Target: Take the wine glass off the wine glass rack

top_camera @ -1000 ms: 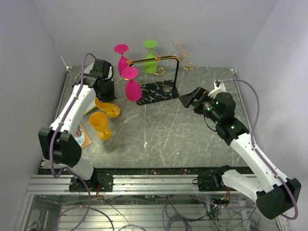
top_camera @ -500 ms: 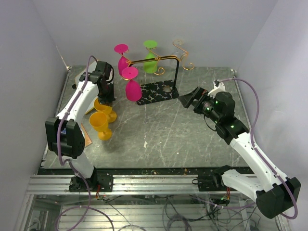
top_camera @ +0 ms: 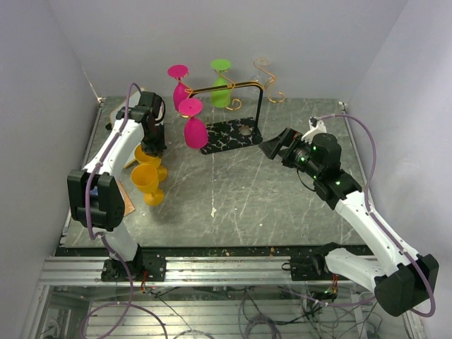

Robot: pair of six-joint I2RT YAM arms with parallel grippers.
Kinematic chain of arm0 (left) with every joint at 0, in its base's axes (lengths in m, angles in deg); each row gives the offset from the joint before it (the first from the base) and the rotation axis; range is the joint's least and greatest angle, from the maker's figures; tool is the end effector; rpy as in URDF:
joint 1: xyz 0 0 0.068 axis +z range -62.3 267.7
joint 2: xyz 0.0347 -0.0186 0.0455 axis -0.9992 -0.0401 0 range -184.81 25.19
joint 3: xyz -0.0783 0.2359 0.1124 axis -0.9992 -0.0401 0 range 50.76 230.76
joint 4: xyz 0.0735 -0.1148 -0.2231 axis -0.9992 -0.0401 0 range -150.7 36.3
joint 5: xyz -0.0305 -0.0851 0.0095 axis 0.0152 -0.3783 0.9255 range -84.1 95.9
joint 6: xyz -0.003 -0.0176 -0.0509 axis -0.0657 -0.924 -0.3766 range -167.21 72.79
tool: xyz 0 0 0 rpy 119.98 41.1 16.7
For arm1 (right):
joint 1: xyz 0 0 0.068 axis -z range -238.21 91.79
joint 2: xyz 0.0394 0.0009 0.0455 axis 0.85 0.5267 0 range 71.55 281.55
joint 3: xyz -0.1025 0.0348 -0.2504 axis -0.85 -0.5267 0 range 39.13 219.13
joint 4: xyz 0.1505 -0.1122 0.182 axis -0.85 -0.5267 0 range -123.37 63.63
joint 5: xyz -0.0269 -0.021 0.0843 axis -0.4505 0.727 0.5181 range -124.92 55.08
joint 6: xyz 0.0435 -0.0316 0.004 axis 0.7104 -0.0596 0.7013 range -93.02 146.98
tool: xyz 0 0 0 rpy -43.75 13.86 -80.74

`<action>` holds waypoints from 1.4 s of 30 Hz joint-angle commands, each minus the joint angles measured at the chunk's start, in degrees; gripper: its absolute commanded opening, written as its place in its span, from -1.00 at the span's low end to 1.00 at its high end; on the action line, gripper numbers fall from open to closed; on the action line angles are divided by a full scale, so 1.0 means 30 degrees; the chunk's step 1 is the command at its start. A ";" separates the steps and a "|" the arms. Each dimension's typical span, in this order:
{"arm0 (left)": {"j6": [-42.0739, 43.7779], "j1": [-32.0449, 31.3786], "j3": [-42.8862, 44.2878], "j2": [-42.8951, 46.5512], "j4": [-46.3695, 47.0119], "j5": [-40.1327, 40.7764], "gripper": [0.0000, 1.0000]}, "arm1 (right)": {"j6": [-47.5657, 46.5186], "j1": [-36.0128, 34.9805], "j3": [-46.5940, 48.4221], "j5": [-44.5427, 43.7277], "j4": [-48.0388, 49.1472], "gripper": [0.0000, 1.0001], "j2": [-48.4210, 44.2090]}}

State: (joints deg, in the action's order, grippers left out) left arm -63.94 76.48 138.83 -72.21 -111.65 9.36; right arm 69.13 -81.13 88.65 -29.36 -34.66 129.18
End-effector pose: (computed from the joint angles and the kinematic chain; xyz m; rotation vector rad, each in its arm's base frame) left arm 0.3416 -0.0655 0.2937 -0.1486 2.7379 -0.0526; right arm 0.2148 0.0946 0.3304 0.2558 1.9325 0.8635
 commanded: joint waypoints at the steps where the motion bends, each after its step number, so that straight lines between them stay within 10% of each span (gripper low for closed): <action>1: 0.0359 0.0225 -0.0180 -0.0004 0.0097 0.0579 -0.48 | -0.0099 0.0080 0.0686 0.0357 0.0013 0.99 0.0203; 26: -0.0030 0.0255 -0.1426 0.6121 0.1607 -0.0199 0.17 | -0.0577 -0.0072 0.2502 0.3736 0.0093 0.97 0.3192; 42: -0.1656 0.0227 -0.6487 1.3119 0.4322 -0.4563 0.43 | -0.0094 -0.4544 1.0456 0.1015 -0.1099 0.88 0.9067</action>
State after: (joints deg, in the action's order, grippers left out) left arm -67.37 76.81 122.00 -35.41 -102.34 -0.01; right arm 68.91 -92.56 113.54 -22.56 -36.52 152.96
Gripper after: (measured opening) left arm 0.709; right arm 0.945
